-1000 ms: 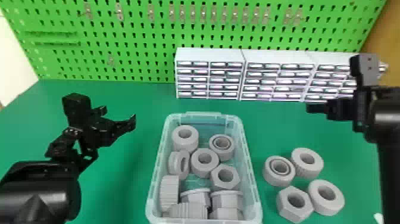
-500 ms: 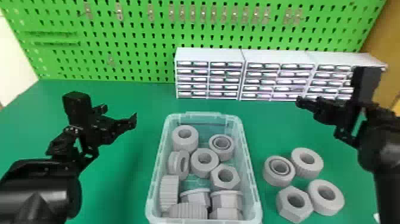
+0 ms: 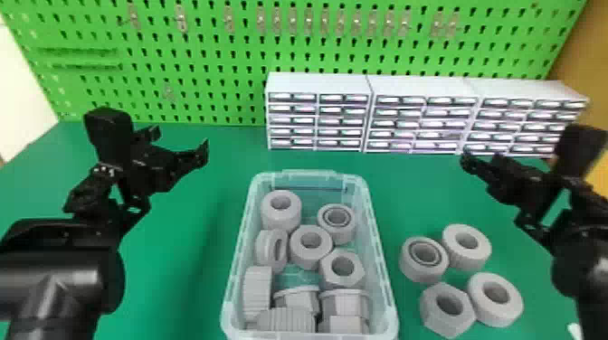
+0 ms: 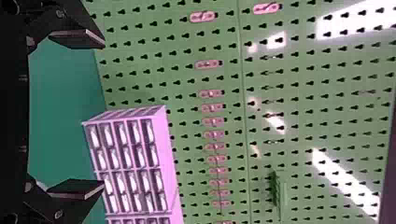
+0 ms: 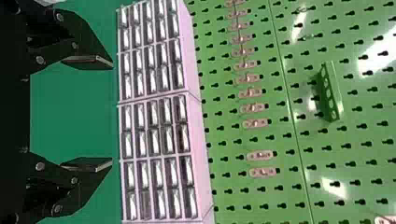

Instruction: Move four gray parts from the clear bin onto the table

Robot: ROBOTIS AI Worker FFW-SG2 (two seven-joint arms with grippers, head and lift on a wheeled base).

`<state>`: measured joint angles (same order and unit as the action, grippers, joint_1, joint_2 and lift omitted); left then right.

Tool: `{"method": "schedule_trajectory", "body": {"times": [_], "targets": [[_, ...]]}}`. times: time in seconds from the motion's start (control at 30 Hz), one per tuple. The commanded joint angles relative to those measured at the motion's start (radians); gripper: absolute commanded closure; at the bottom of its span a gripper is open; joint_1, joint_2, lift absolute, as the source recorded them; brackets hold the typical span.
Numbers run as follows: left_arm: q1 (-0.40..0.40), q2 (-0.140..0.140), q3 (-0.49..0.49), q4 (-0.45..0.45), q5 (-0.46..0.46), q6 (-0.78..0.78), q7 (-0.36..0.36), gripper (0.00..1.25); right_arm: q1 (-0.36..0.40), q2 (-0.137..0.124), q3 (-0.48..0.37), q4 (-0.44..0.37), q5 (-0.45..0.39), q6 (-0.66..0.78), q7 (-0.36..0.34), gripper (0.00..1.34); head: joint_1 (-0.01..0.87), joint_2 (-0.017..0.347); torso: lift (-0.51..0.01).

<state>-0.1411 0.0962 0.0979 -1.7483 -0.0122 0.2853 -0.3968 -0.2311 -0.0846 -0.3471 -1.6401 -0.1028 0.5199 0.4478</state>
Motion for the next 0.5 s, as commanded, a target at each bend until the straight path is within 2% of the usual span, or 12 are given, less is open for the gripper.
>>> {"method": "schedule_trajectory", "body": {"times": [0.0,0.2,0.47], "targets": [[-0.005,0.0,0.002,-0.019,-0.002,0.0,0.007,0.21,0.03,-0.018,-0.039,-0.023,-0.009,-0.004,0.0,0.52,0.678,0.034,-0.05],[0.008,0.0,0.006,-0.034,-0.002,0.0,0.026,0.21,0.058,-0.034,-0.081,-0.035,-0.029,-0.004,0.002,0.52,0.678,0.034,-0.05],[-0.005,0.0,-0.02,-0.037,0.011,0.0,0.067,0.21,0.053,-0.049,-0.098,-0.055,-0.029,-0.008,0.002,0.52,0.678,0.034,-0.05]]}}
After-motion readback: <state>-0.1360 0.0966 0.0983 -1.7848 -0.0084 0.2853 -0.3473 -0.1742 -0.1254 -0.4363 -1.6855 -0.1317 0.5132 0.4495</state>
